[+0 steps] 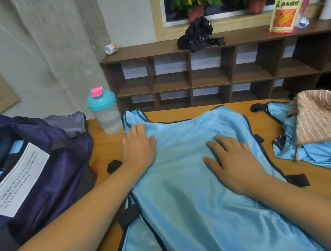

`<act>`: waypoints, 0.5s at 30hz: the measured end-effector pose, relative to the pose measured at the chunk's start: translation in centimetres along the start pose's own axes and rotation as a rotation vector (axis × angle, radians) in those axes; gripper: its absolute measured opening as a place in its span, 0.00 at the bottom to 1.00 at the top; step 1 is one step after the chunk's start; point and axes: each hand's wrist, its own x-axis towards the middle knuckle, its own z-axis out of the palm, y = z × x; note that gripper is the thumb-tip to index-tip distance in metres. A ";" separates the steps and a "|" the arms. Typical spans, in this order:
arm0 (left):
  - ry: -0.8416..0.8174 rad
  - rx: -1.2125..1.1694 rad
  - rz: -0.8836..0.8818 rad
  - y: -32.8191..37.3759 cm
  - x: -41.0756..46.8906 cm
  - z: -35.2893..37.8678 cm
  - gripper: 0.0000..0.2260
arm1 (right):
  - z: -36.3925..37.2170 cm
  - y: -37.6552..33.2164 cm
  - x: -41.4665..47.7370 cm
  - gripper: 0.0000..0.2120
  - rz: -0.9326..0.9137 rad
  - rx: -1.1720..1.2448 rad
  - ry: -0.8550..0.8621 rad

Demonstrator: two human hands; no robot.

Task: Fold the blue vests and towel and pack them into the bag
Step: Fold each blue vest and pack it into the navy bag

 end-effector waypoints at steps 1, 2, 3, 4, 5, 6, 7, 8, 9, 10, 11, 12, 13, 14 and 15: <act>-0.060 0.026 0.013 -0.1 -0.3 -0.1 0.18 | -0.2 0.3 -0.5 0.35 0.013 -0.009 -0.010; -0.108 0.036 0.052 0.0 -0.5 -0.2 0.20 | -0.3 0.6 -1.0 0.37 0.028 -0.017 -0.022; -0.143 0.026 0.110 0.3 -1.0 -0.5 0.21 | -0.5 1.0 -1.5 0.39 0.043 -0.024 -0.036; -0.177 0.011 0.174 0.7 -1.5 -0.7 0.22 | -0.7 1.3 -2.0 0.40 0.060 -0.038 -0.052; -0.212 -0.001 0.229 1.2 -2.1 -0.9 0.23 | -0.9 1.7 -2.5 0.42 0.075 -0.059 -0.063; -0.247 0.000 0.267 1.6 -2.6 -1.0 0.24 | -1.2 2.0 -2.9 0.44 0.082 -0.089 -0.068; -0.274 0.007 0.295 1.8 -3.0 -1.0 0.25 | -1.6 2.3 -3.4 0.45 0.080 -0.127 -0.068; -0.284 0.003 0.316 1.8 -3.1 -1.0 0.25 | -2.2 2.5 -3.8 0.46 0.075 -0.174 -0.070; -0.271 -0.033 0.328 1.7 -3.0 -1.1 0.24 | -2.8 2.8 -3.9 0.46 0.071 -0.226 -0.079; -0.233 -0.104 0.328 1.4 -2.6 -1.3 0.22 | -3.6 2.9 -3.9 0.45 0.072 -0.264 -0.096; -0.170 -0.195 0.313 1.2 -2.1 -1.5 0.19 | -4.4 2.9 -3.7 0.44 0.076 -0.278 -0.105; -0.084 -0.278 0.278 0.9 -1.5 -1.7 0.15 | -5.1 2.8 -3.2 0.43 0.075 -0.281 -0.099; 0.008 -0.331 0.215 0.6 -0.9 -2.0 0.11 | -5.8 2.6 -2.5 0.42 0.067 -0.274 -0.080; 0.074 -0.357 0.121 0.3 -0.2 -2.3 0.08 | -6.2 2.3 -1.7 0.41 0.046 -0.239 -0.058; 0.090 -0.365 0.008 0.0 0.6 -2.6 0.05 | -6.5 1.8 -0.8 0.37 0.015 -0.169 -0.038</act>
